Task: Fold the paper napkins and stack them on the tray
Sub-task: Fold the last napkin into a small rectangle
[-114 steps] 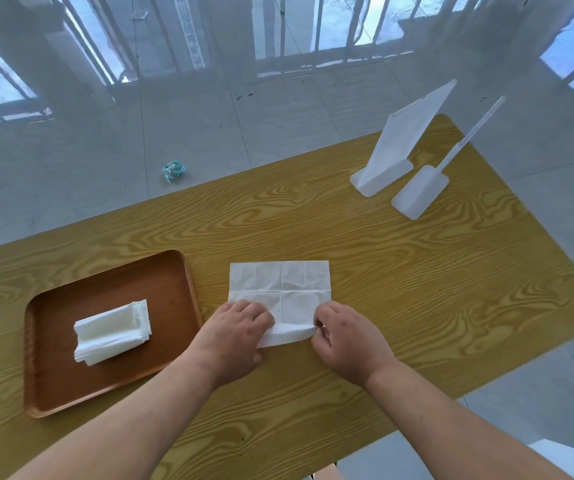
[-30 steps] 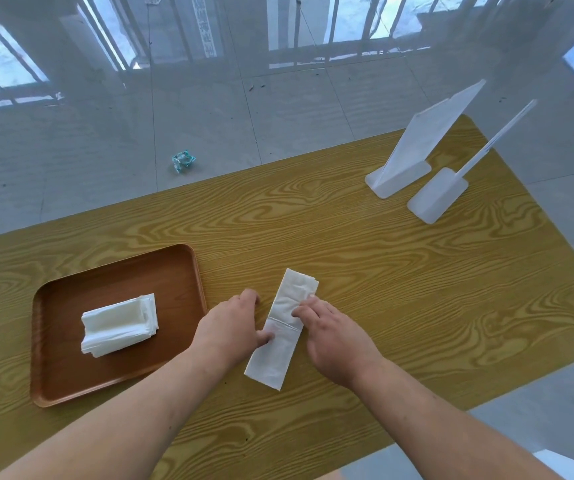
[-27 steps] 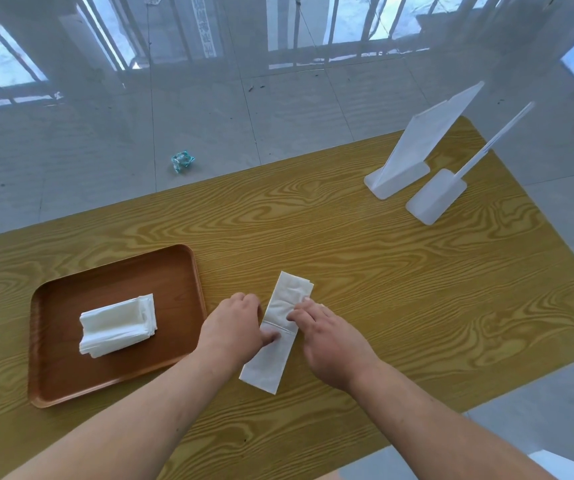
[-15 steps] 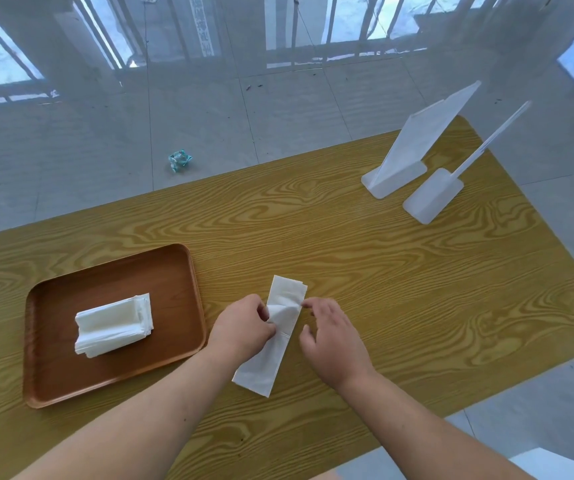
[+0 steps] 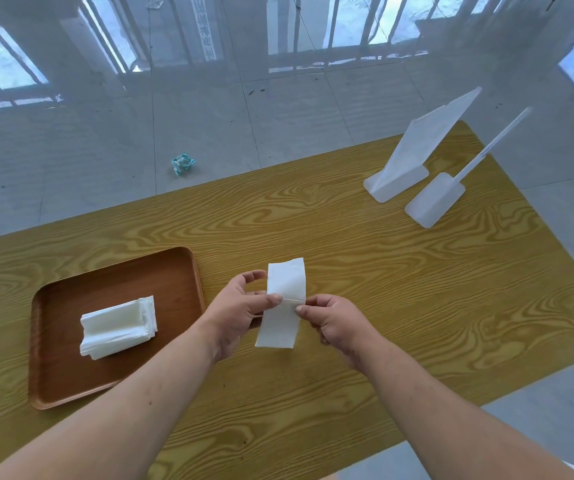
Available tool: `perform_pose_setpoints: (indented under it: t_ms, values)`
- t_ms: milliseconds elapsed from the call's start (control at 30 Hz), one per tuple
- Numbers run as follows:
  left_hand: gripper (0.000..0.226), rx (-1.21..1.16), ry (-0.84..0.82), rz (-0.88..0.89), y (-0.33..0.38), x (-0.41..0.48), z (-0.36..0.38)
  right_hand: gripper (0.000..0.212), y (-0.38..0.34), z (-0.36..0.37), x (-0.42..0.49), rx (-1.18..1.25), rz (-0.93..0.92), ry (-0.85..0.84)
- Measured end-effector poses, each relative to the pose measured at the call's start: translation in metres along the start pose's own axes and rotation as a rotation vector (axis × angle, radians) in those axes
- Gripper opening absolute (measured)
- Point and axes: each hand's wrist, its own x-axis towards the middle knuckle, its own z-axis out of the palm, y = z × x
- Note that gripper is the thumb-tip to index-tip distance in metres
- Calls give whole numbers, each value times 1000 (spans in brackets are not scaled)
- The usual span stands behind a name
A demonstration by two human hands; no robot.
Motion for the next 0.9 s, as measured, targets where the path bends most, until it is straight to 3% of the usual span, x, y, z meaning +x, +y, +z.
perform_pose_setpoints:
  t_ms: [233, 400, 600, 667, 800, 900]
  values:
    - [75, 267, 181, 30, -1, -6, -5, 13, -14, 7, -2, 144, -37, -75]
    - [68, 354, 122, 18, 3, -13, -7, 10, -12, 8, 1, 141, -79, -65]
    - [77, 336, 38, -73, 4, -15, -10, 10, -7, 8, 4, 141, -85, -10]
    - [67, 299, 38, -39, 4, -15, -10, 15, -6, 9, 4, 137, -79, 4]
    - [24, 235, 5, 51, 5, -11, -11, 14, -8, 6, 4, 113, -83, 5]
    - [11, 228, -12, 90, 9, -15, -6, 12, -11, 7, 1, 181, -91, -44]
